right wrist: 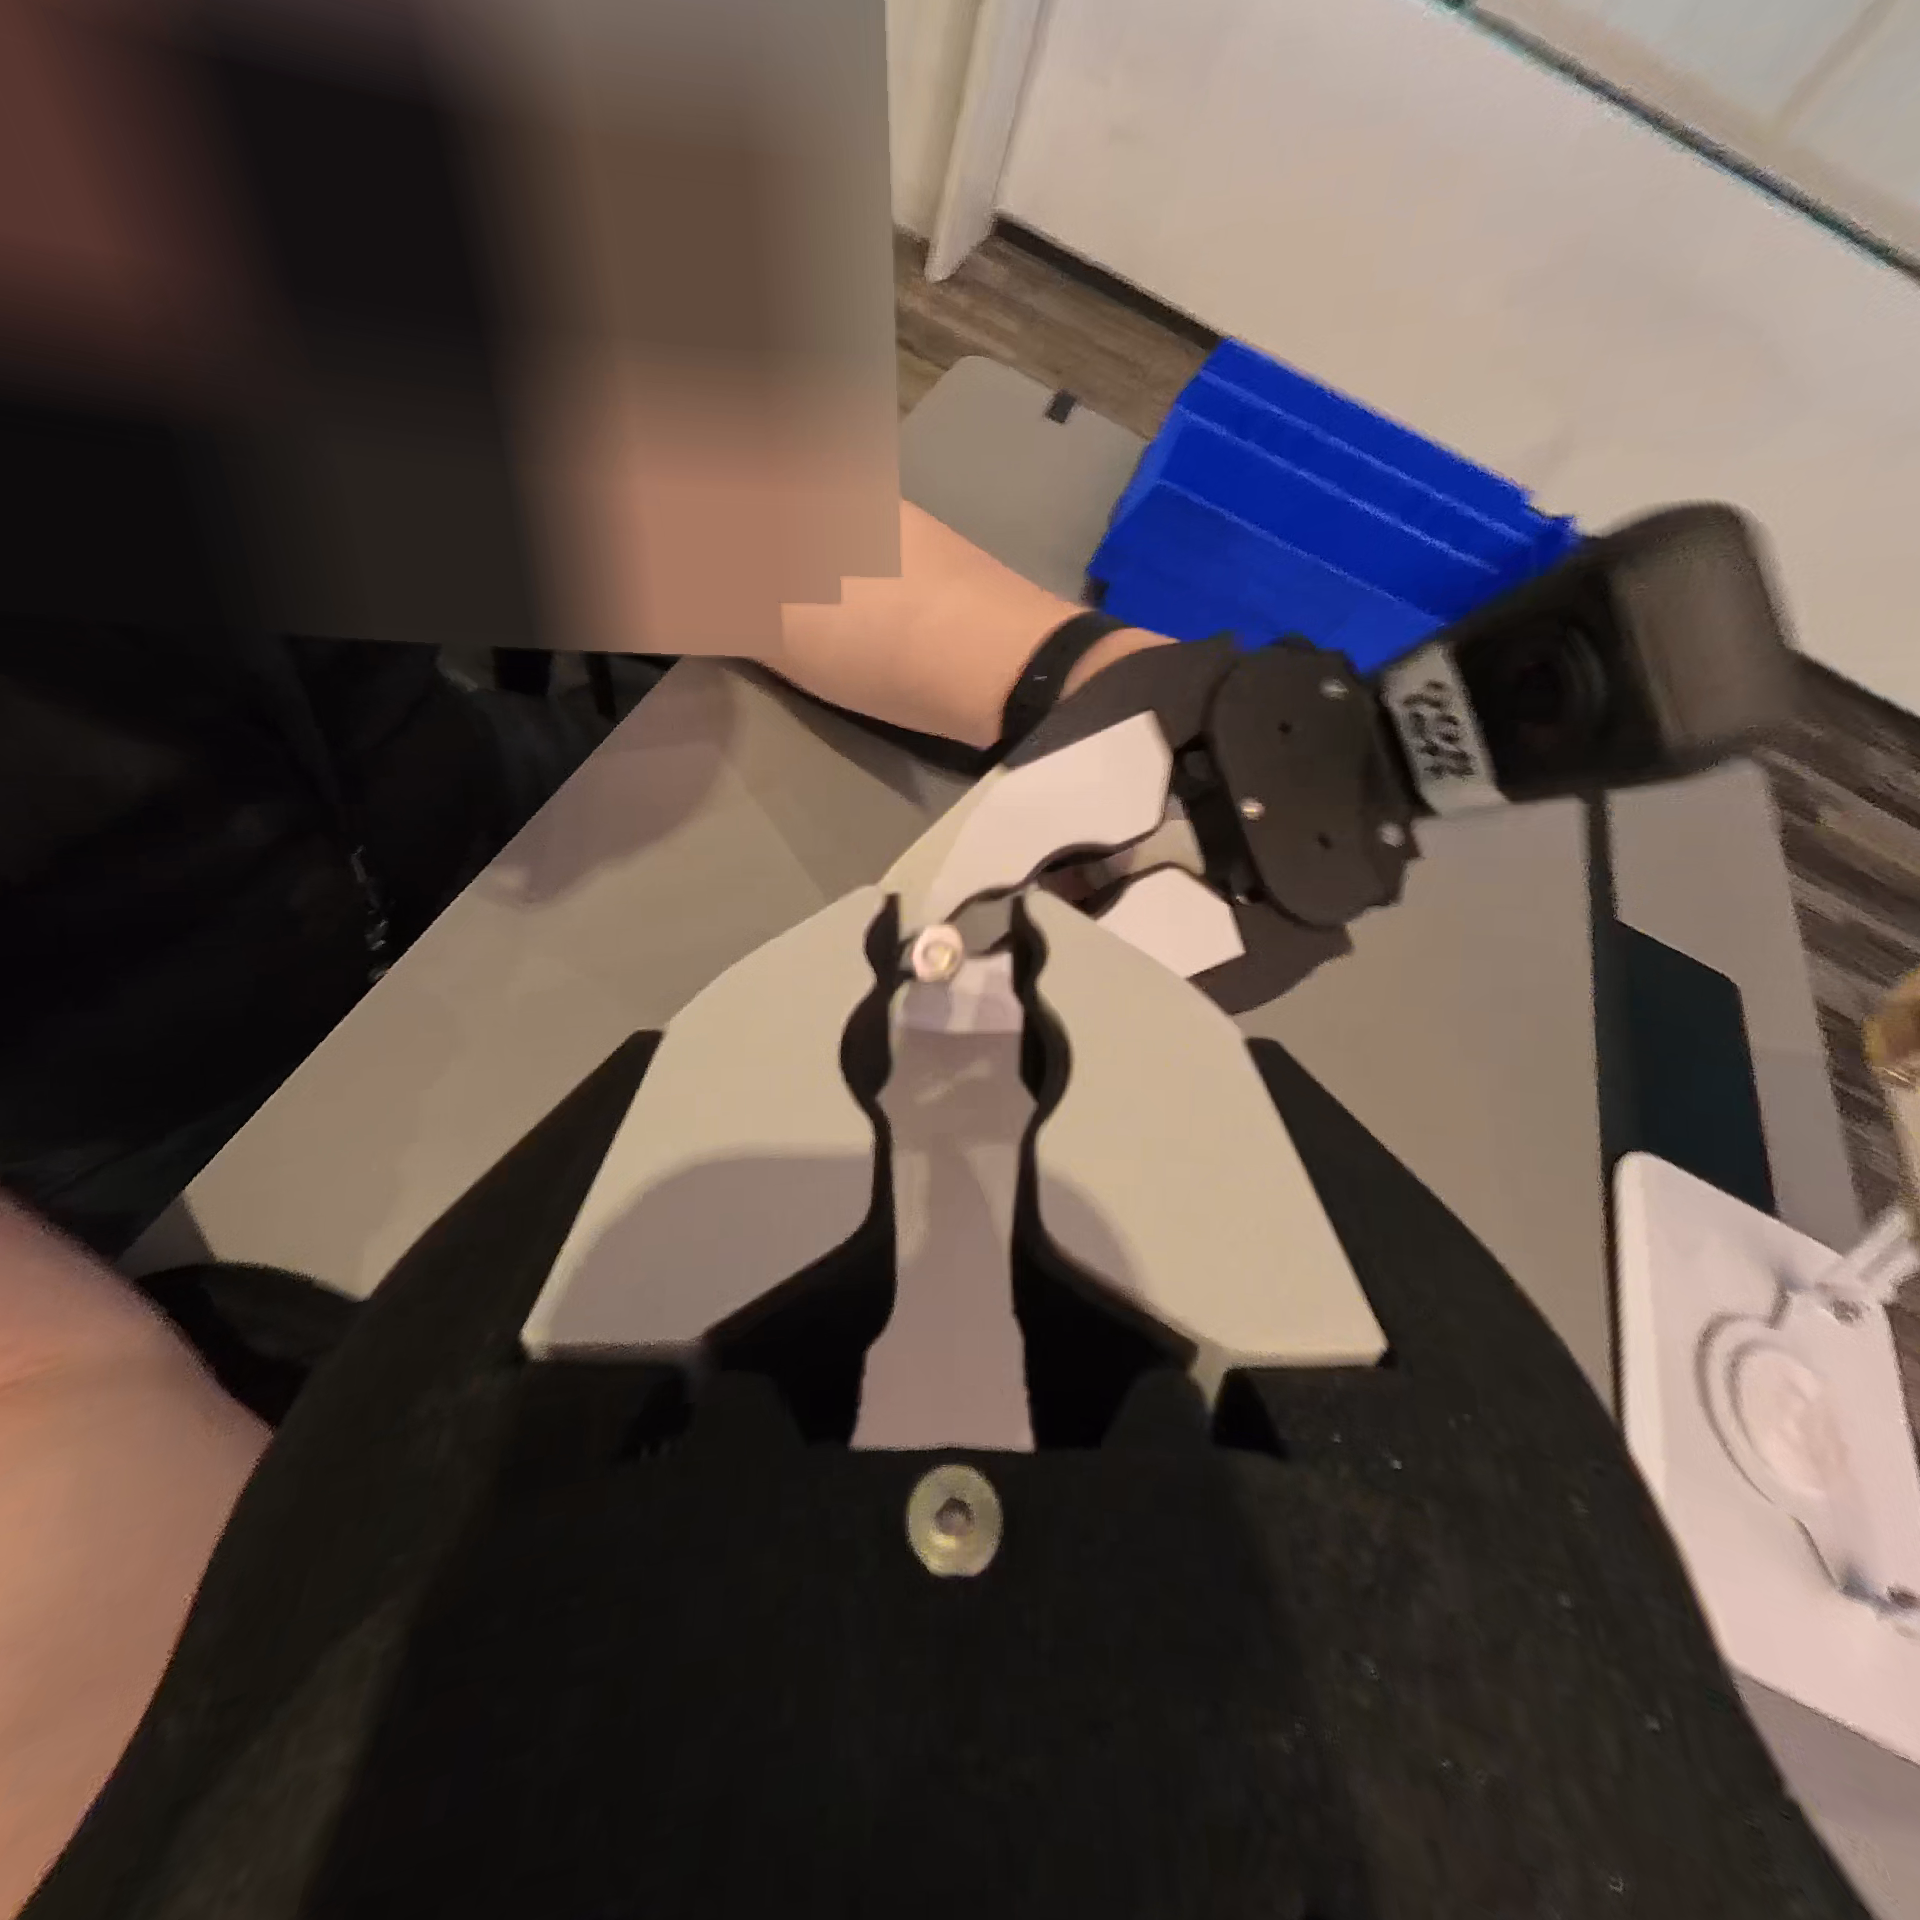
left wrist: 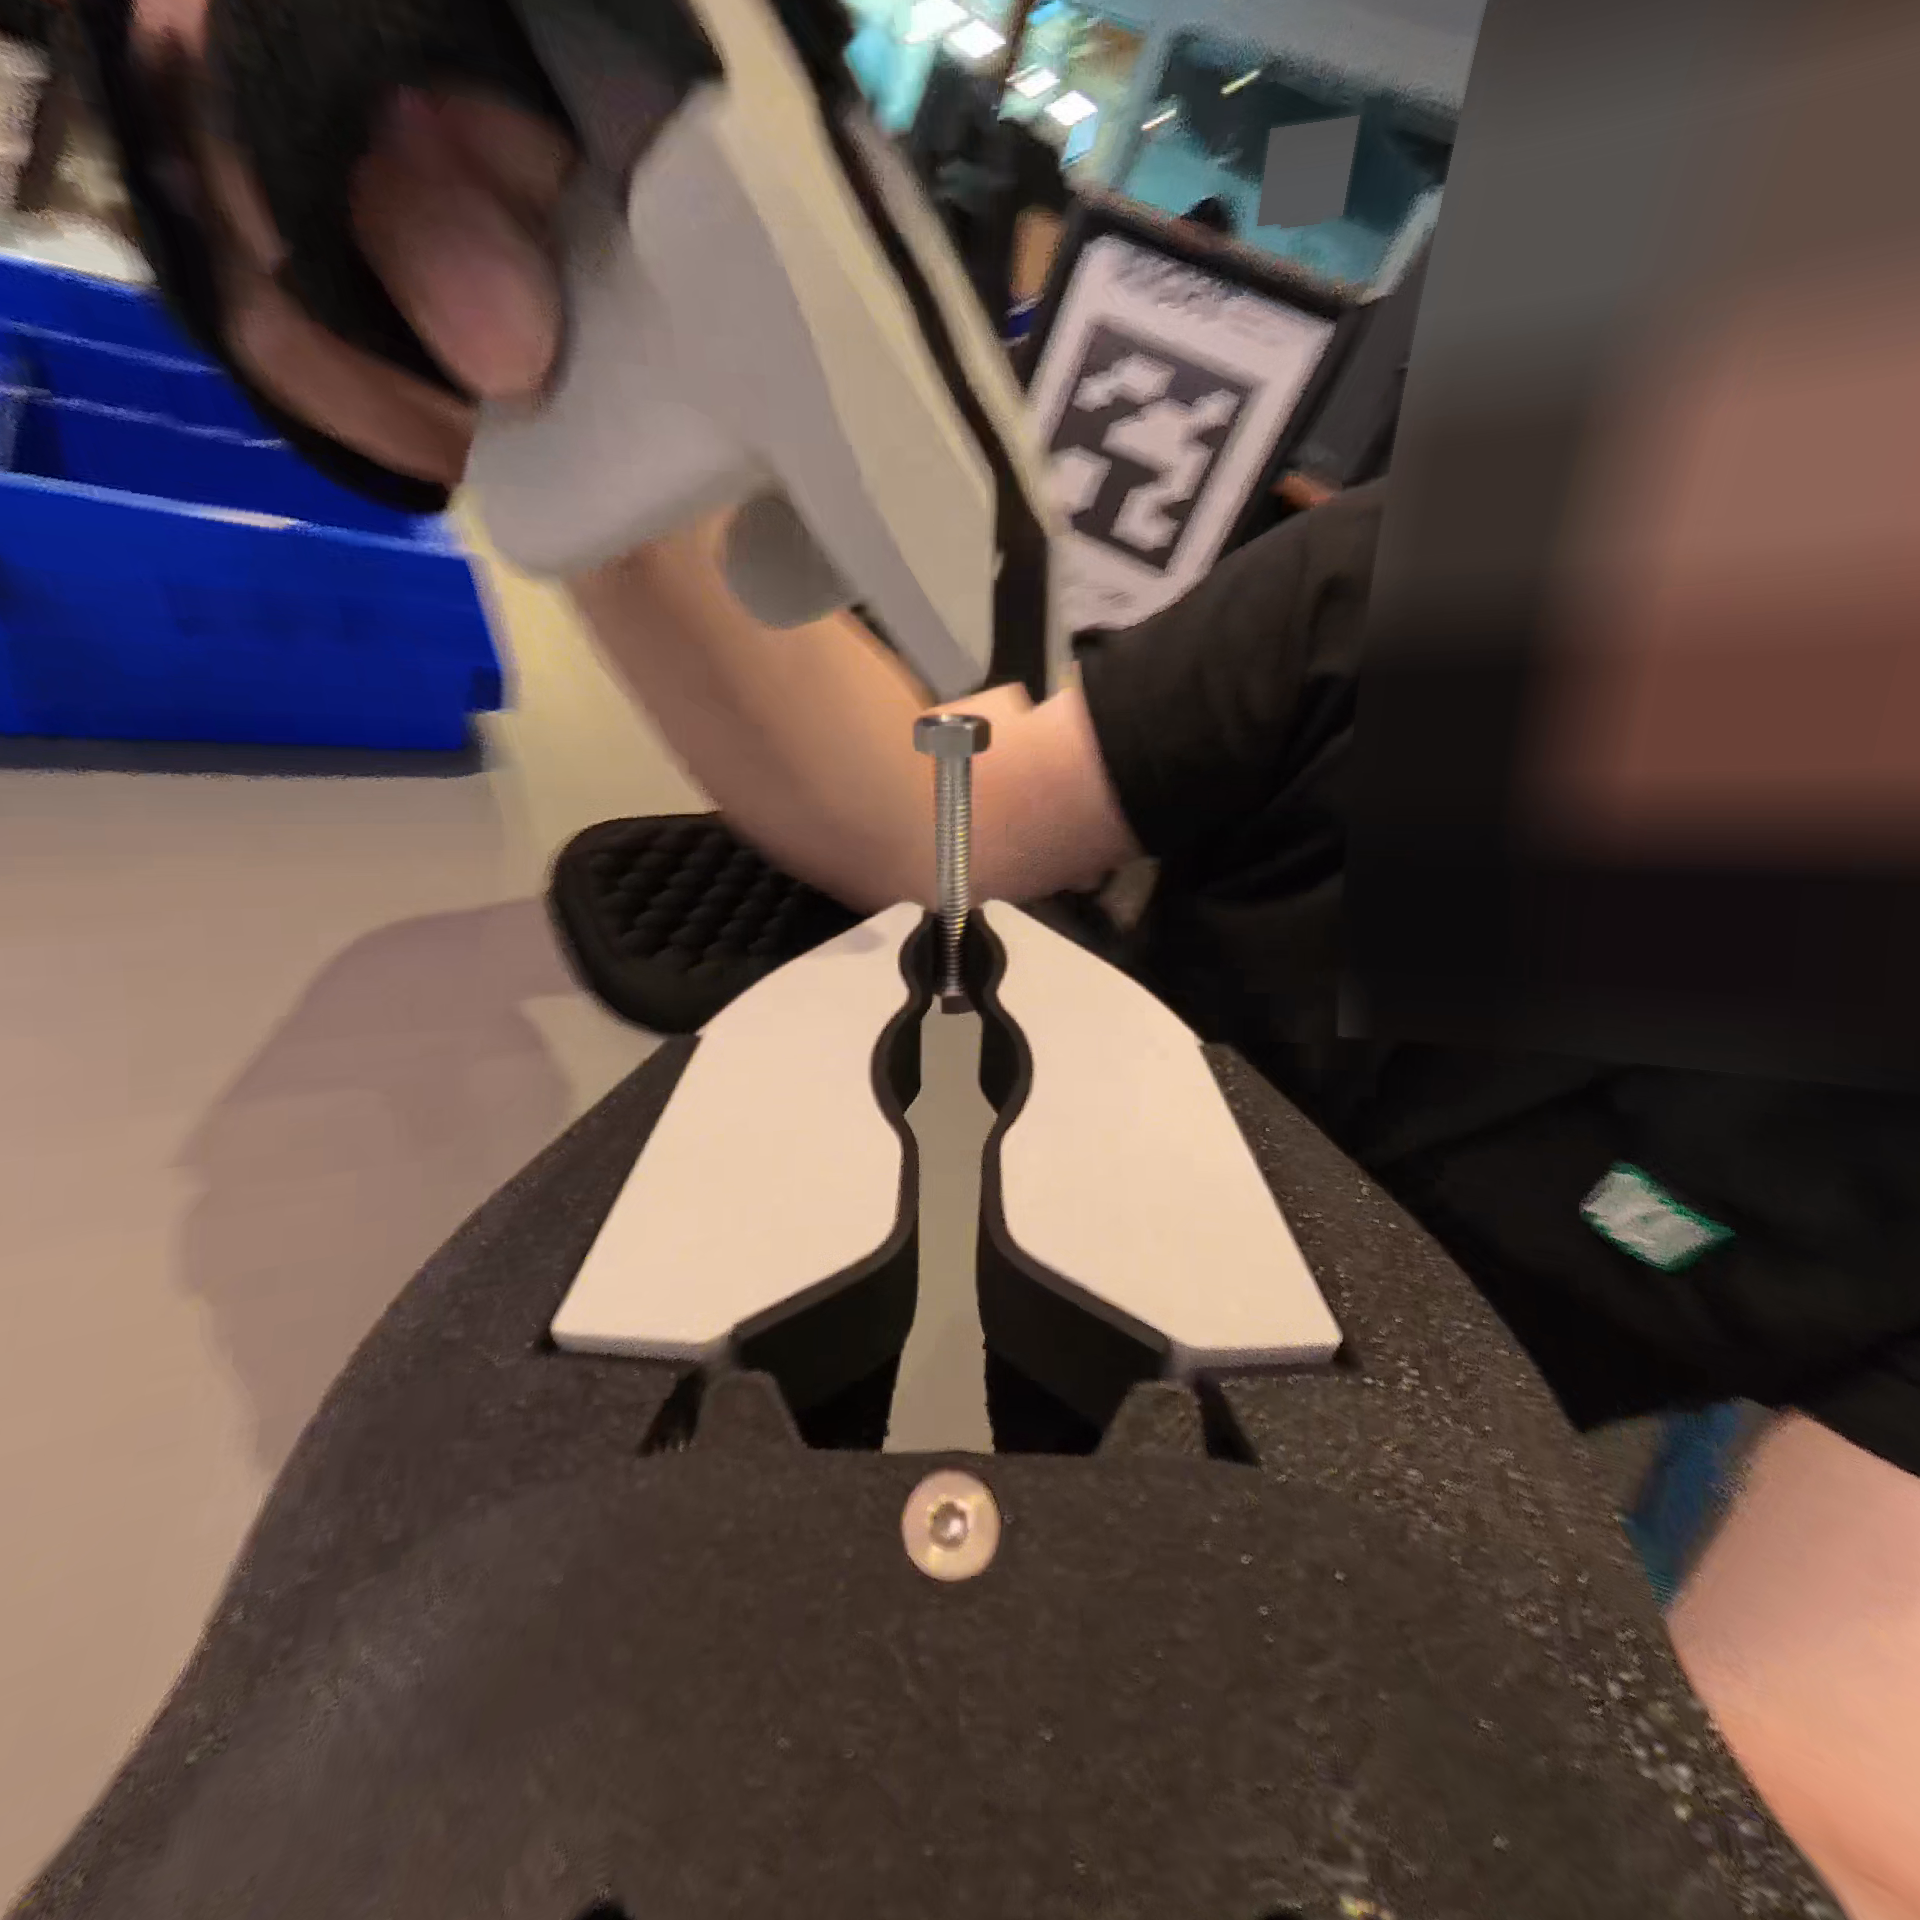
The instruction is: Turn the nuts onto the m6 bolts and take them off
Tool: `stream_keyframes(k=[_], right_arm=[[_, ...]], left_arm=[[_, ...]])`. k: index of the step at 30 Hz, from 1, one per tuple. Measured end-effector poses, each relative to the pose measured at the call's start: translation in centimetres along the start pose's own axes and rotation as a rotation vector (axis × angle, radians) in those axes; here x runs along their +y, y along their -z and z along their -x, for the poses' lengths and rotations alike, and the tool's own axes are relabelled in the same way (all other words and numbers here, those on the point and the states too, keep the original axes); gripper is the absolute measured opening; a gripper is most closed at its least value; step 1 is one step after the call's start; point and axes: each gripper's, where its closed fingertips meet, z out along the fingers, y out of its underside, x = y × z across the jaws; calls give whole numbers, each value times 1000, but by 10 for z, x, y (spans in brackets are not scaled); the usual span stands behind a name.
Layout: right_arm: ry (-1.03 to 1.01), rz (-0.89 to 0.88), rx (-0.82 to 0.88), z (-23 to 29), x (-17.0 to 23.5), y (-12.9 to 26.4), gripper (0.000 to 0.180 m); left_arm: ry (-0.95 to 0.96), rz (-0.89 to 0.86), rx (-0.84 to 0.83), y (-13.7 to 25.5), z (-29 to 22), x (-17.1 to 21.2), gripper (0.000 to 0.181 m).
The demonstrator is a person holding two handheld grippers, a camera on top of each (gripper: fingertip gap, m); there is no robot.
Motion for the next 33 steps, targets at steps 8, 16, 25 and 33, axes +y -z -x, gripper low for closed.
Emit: stream_keyframes(k=[8,16,25,33], right_arm=[[-476,137,449,-65,25,41,34],[-772,149,630,-87,38,45,31],[-802,362,610,-80,76,38,28],[-811,371,555,-76,78,34,10]], left_arm=[[-164,-89,-463,27,49,-28,5],[-262,2,-990,53,105,-26,5],[-224,66,-1065,58,119,-15,5],[-222,60,-1052,57,115,-18,5]])
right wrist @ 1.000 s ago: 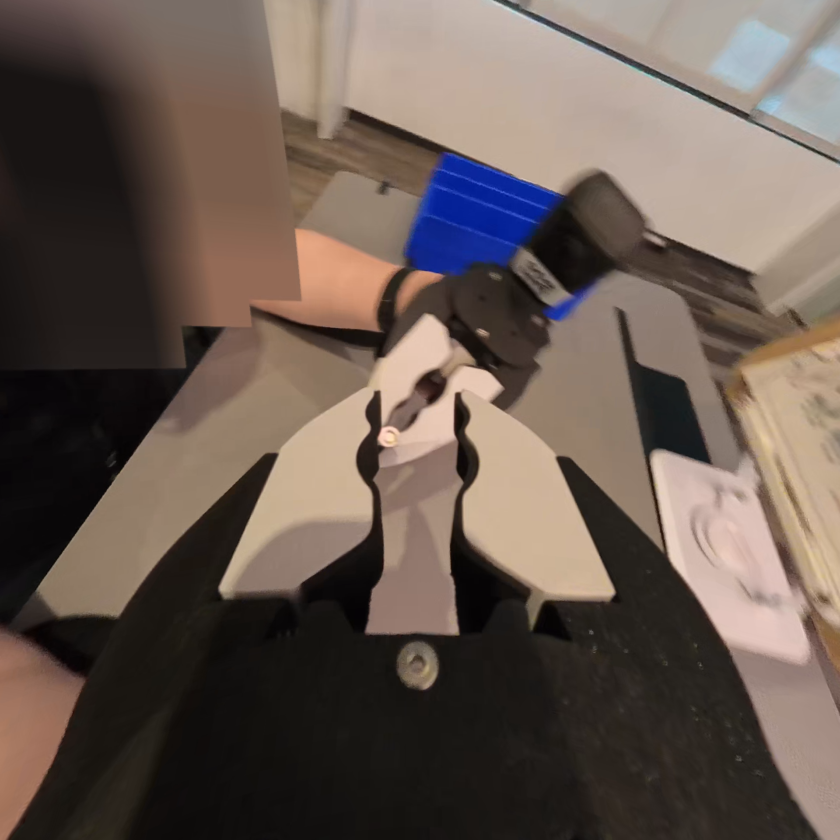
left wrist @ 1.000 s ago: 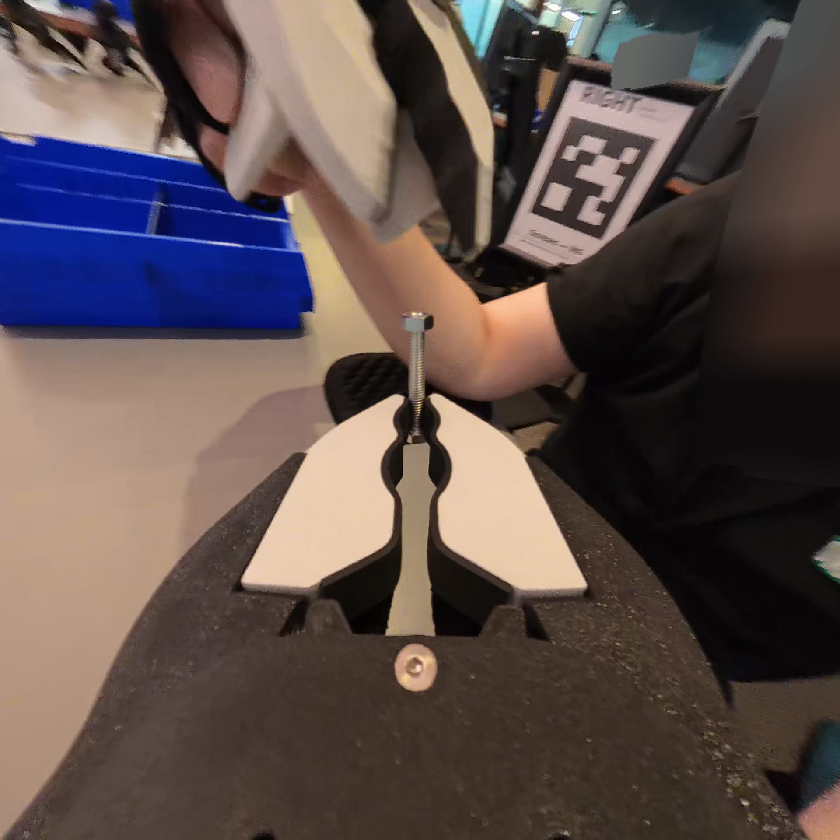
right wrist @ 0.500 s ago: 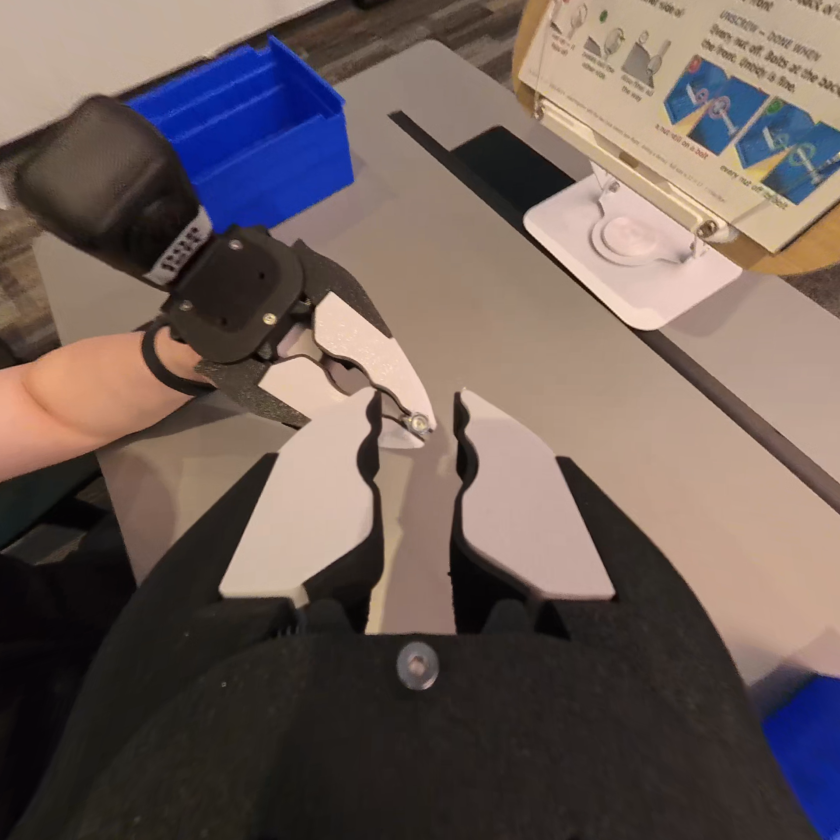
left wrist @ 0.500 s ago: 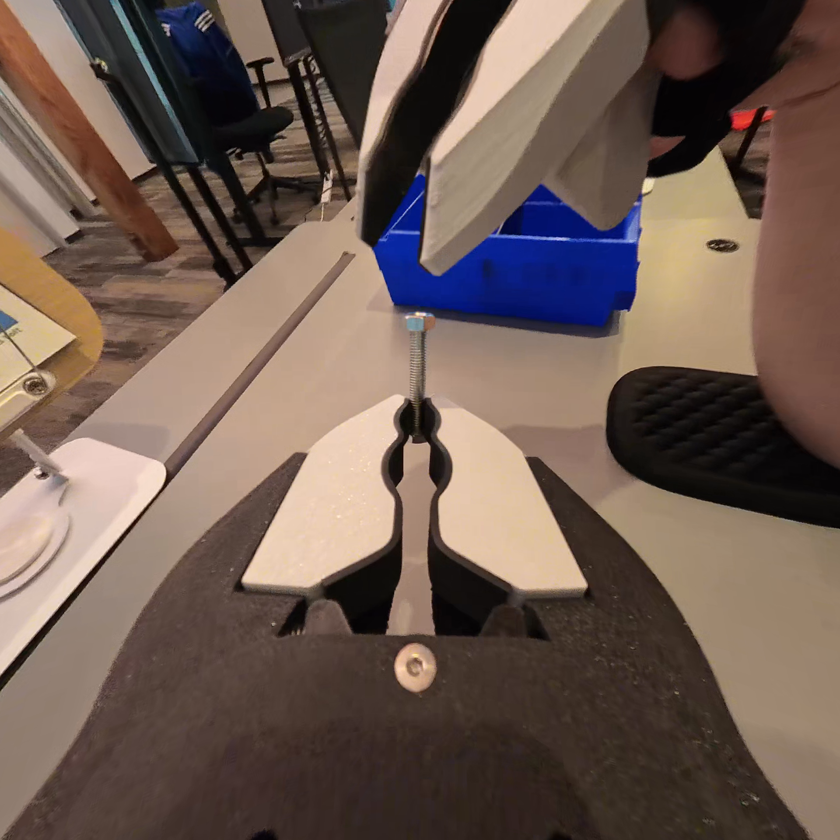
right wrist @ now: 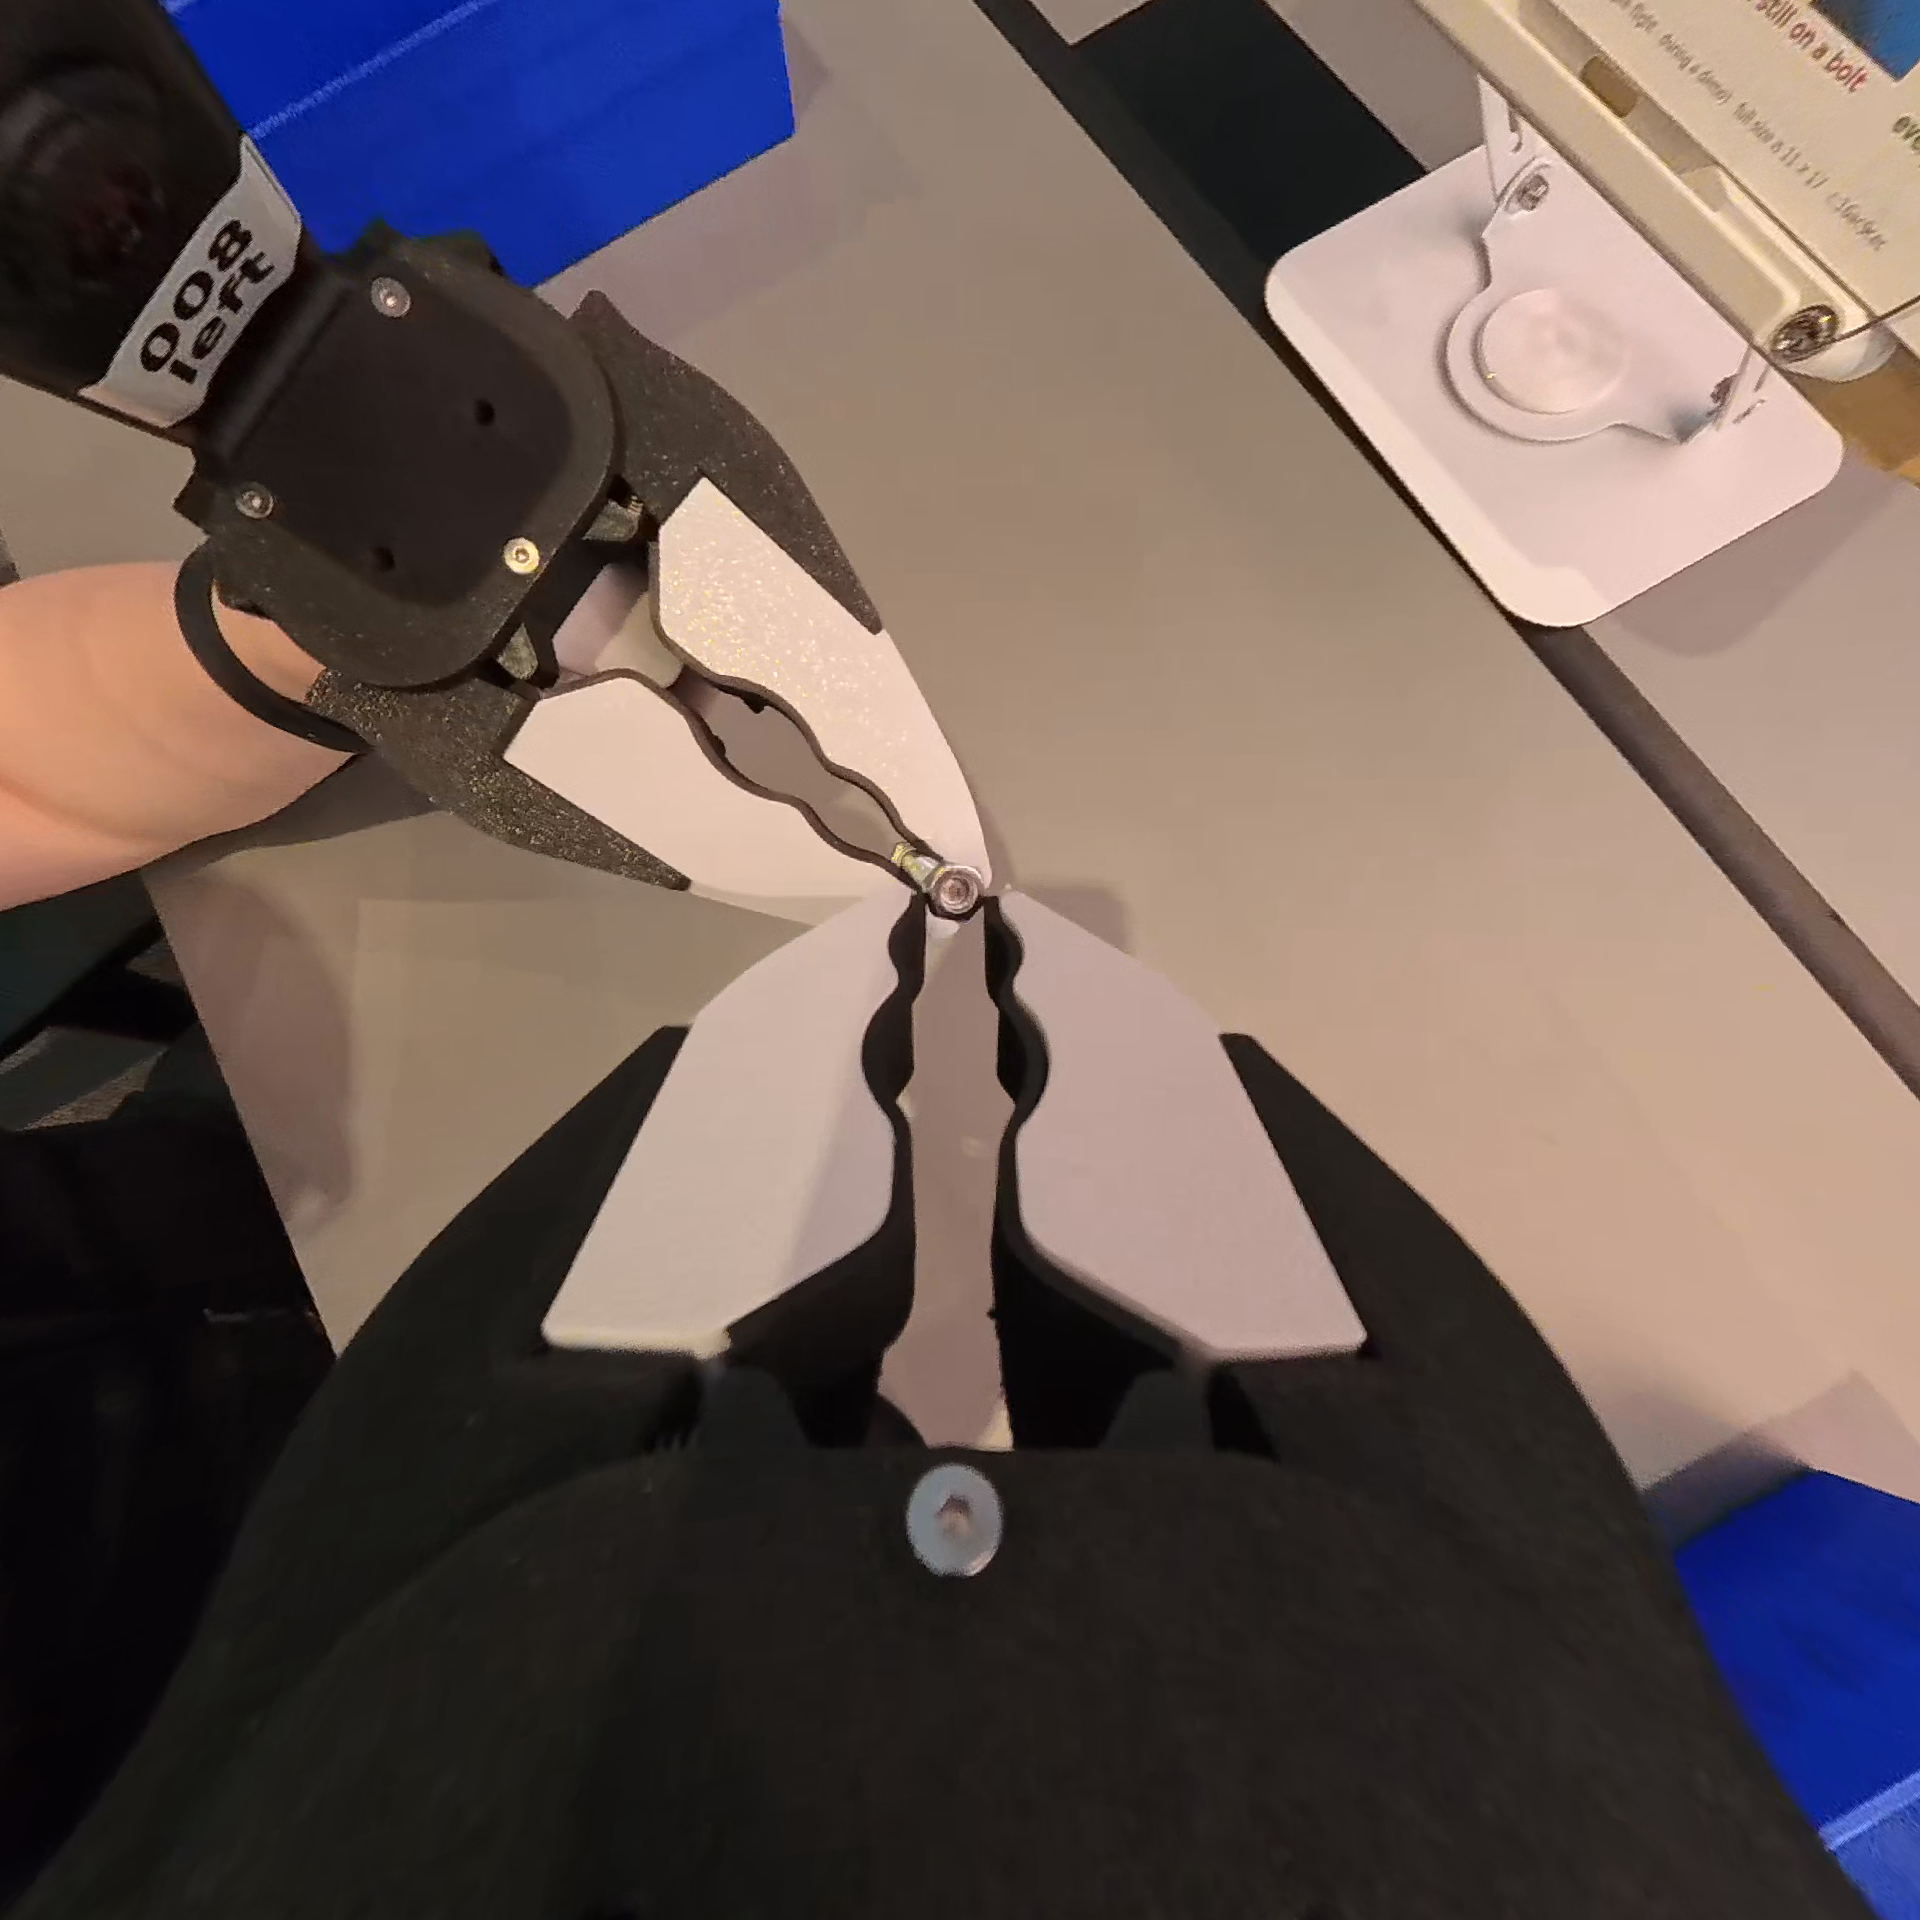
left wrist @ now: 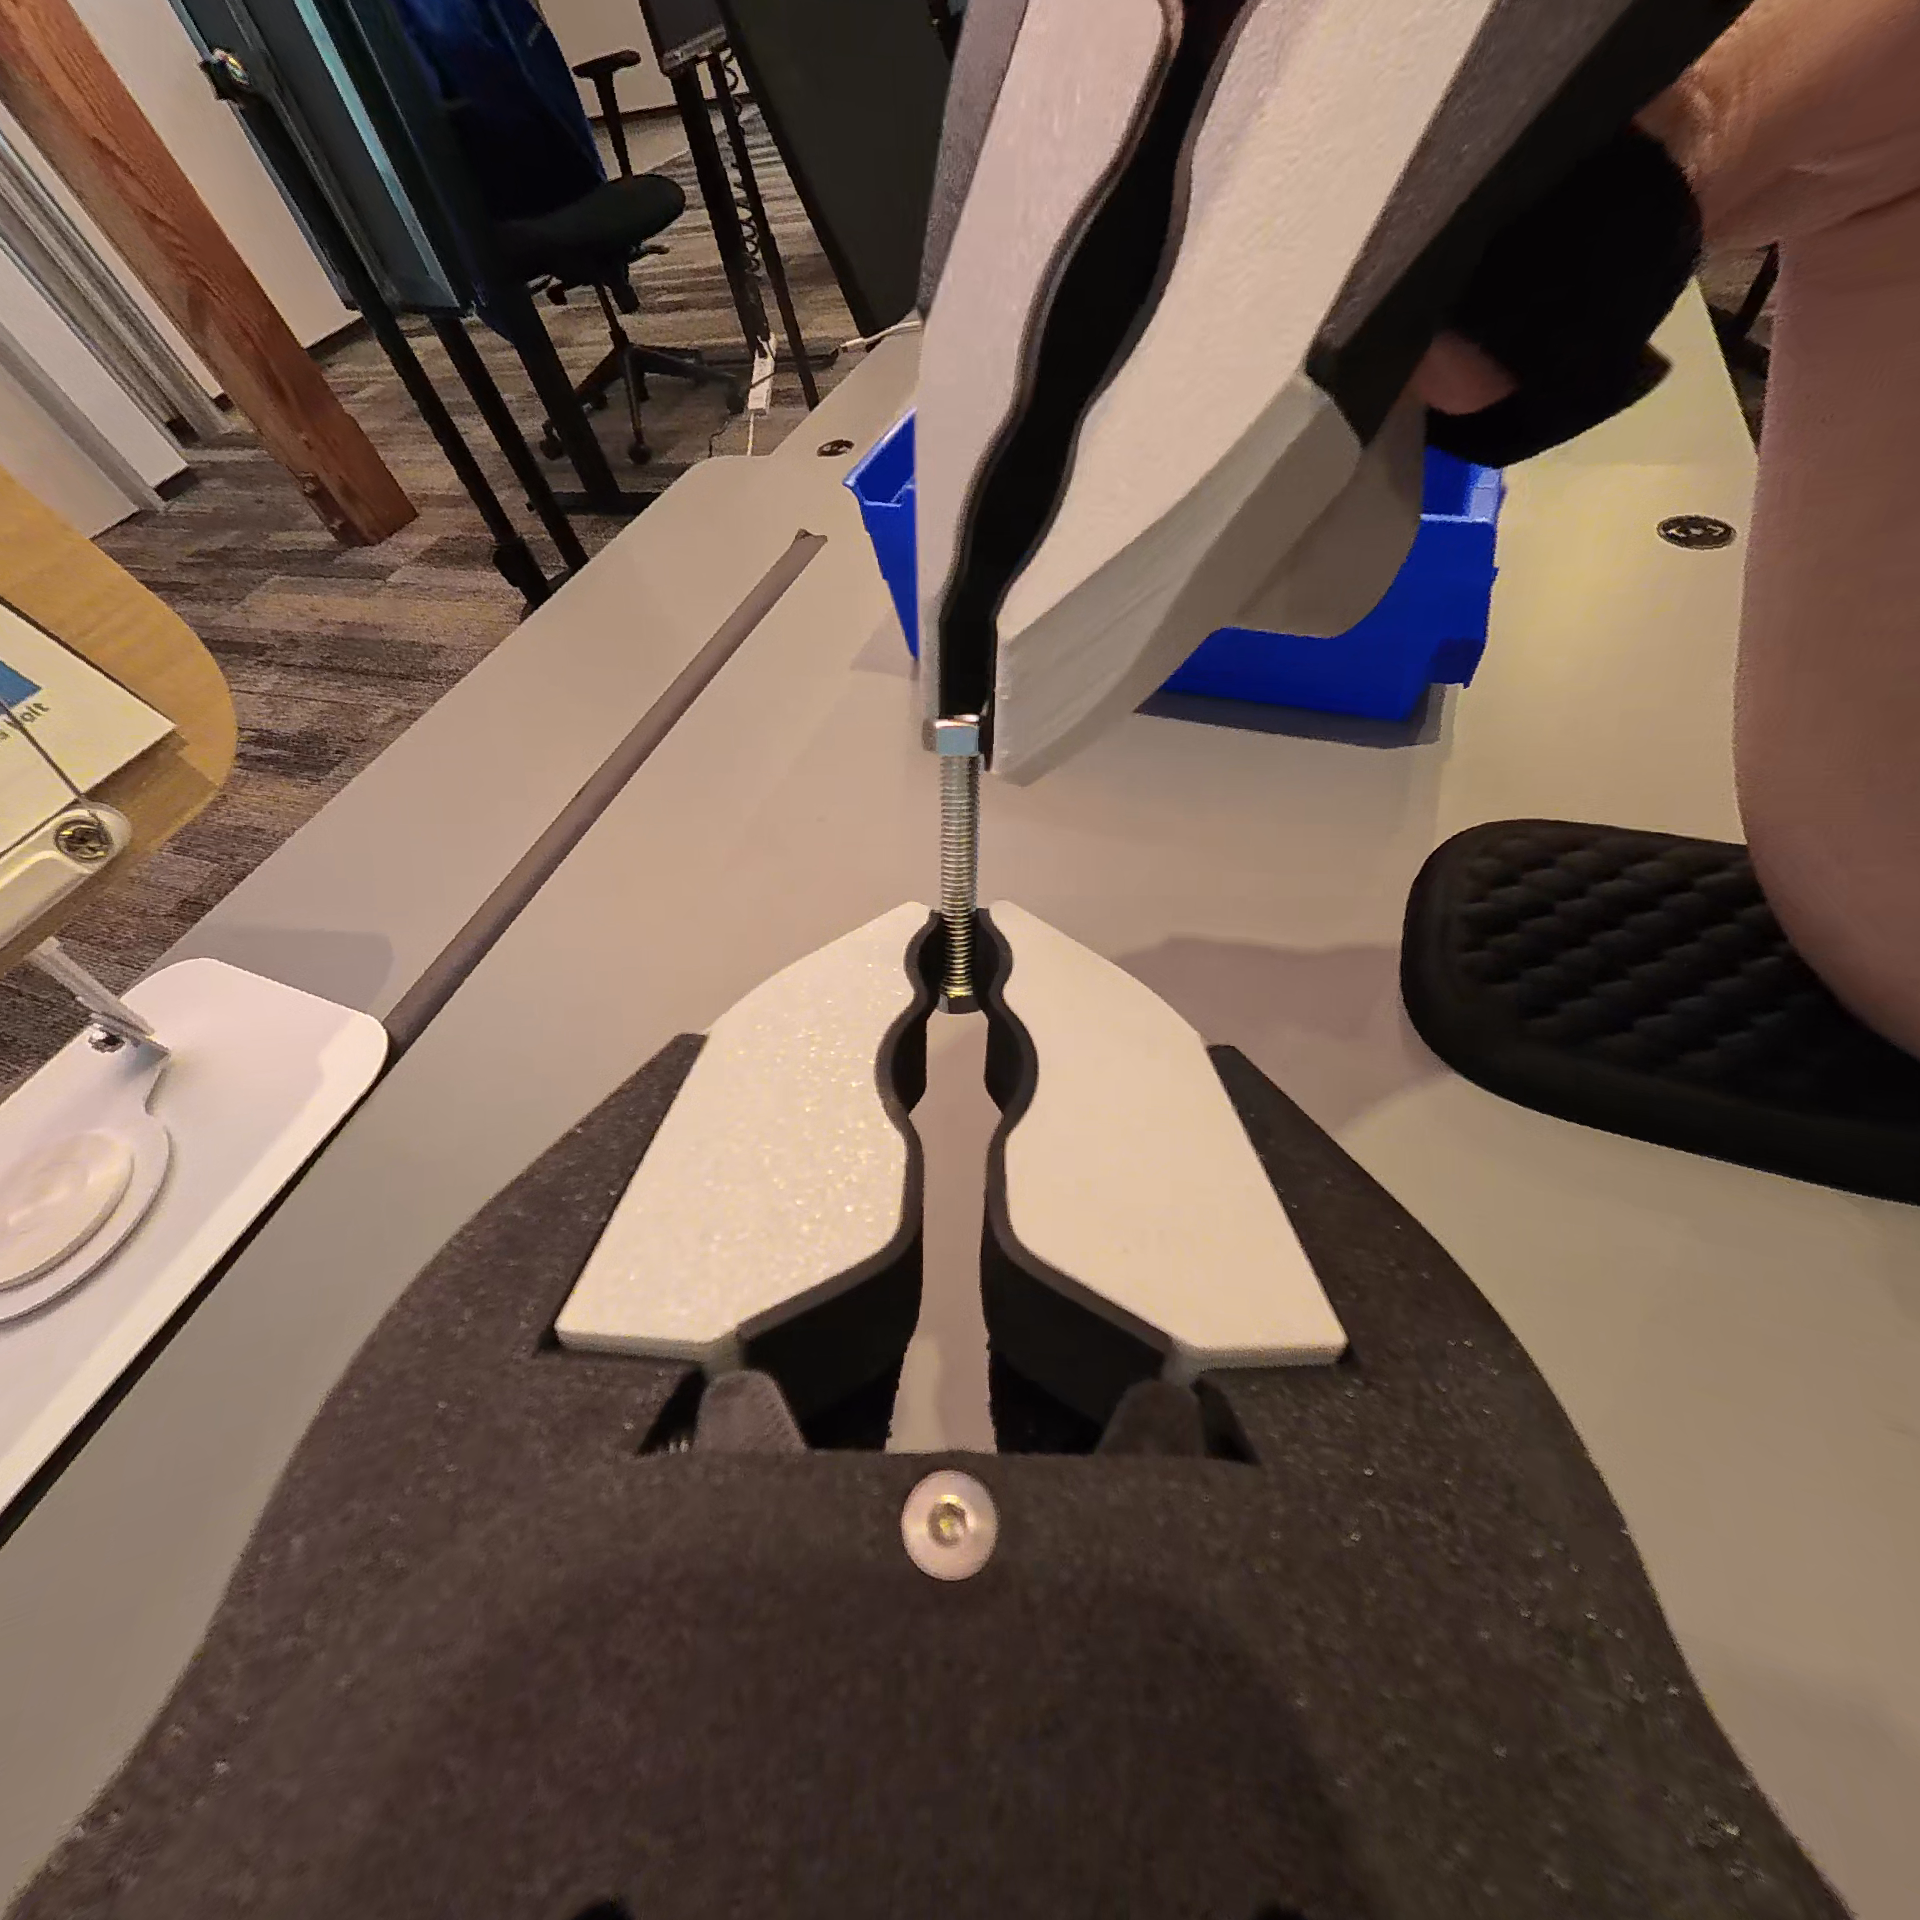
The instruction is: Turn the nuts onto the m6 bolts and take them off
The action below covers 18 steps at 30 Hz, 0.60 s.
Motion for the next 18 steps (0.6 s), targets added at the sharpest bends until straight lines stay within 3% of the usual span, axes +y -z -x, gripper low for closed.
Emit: stream_keyframes(k=[4,12,18], right_arm=[[80,8,-69,9,5,4,10],[625,-142,-415,71,21,26,9],[884,-251,-519,108,25,41,9]], left_arm=[[16,14,111,3,-13,-1,5],[203,59,751,47,-88,-7,5],[163,76,1040,70,-126,-2,5]])
